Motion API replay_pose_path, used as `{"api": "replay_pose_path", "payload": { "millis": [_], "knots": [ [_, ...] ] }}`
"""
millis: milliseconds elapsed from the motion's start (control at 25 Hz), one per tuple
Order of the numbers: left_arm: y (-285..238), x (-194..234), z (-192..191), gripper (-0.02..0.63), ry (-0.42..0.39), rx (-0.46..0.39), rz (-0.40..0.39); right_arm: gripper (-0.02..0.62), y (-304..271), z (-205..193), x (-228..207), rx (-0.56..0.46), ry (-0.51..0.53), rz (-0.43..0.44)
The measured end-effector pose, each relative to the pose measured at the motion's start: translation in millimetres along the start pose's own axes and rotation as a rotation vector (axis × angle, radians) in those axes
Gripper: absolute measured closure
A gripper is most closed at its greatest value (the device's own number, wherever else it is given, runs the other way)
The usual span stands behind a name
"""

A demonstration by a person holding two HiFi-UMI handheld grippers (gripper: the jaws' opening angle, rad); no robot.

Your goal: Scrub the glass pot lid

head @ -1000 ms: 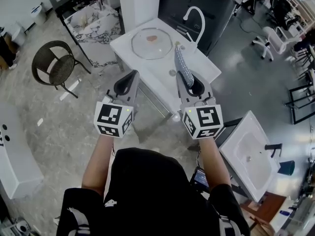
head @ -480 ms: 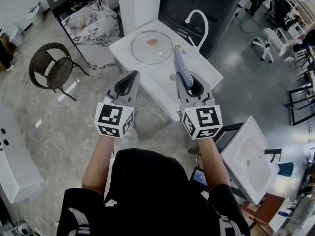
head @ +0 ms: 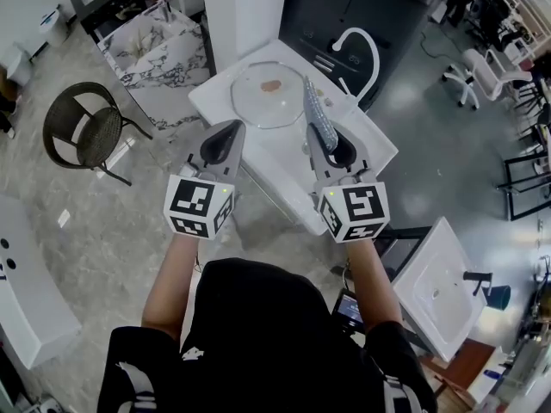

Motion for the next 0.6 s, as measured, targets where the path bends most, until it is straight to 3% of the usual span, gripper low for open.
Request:
{"api": "replay_pose_path", "payload": {
  "millis": [120, 600],
  "knots": [
    [-15.6, 24.5, 2.8, 0.601, 0.058, -0.02, -0.012, 0.522, -27.5, -2.2, -1.9, 0.007, 0.004, -0.011],
    [-68.3, 127.8, -11.0, 0.601, 0.069, -0.003, -0.06, 0.522, -135.9, -23.7, 7.4, 0.074, 0.029, -0.06]
  ]
}}
Point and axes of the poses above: the fingertips, and each gripper's own axes: y backward along the fingers, x to its left, z out of its top, the point moved 5 cm from there along y, backward along the fingers, and after that the axes turned 15 degrees about -x, right-handed, at the moved point
